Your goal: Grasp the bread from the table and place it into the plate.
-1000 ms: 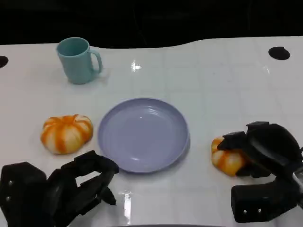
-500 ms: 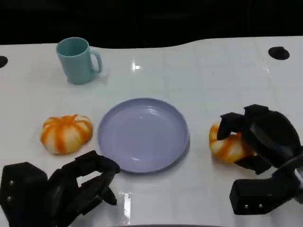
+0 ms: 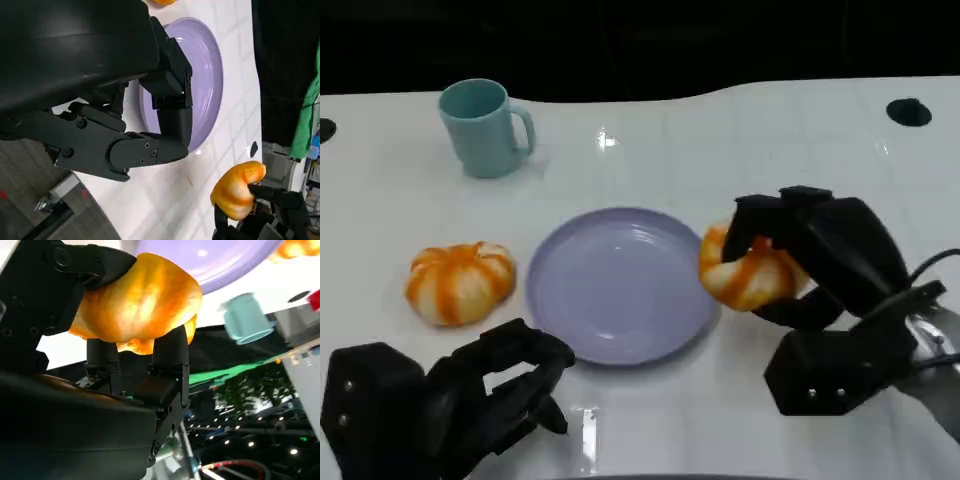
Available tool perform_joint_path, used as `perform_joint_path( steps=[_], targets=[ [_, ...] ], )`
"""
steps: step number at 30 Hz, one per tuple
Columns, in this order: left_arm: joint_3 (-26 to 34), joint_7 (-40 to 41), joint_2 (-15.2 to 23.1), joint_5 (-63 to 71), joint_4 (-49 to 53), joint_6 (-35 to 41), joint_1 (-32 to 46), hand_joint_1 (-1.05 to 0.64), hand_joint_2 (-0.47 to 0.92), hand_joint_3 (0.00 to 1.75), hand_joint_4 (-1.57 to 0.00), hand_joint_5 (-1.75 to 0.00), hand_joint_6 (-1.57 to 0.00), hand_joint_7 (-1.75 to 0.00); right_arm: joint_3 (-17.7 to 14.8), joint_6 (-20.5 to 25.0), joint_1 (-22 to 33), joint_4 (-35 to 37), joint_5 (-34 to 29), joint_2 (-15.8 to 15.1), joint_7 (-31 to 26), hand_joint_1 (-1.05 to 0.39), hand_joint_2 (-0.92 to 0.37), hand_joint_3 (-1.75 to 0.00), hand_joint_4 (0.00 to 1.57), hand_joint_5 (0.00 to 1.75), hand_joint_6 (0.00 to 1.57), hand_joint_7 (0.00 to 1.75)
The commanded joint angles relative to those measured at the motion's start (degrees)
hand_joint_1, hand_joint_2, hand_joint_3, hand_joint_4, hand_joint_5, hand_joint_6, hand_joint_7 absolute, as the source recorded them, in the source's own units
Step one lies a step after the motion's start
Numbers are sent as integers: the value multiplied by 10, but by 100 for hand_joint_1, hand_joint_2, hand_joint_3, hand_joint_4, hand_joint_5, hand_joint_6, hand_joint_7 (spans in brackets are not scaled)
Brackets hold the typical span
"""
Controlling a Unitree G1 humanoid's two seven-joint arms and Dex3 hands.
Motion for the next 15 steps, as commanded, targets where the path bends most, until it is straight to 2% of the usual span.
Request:
perform_joint_path(
  steps=[1,8,15],
  targets=[
    [1,4,5,2,-5,3,1,-44,92,46,-59,-174,-62,-131,6,-12,-35,23,11,22,22,-5,-24,-130,100,175,76,175],
    [-1,2,7,3,-5,4,1,-44,92,46,-59,-175,-62,-133,21,-24,-80,91,10,70,26,-10,-27,-120,98,175,73,175],
    [2,4,6,1,-3,8,0,-44,92,45,-61,-174,-62,-133,42,-19,-124,166,-5,112,9,-11,-34,-117,96,175,71,170]
  ],
)
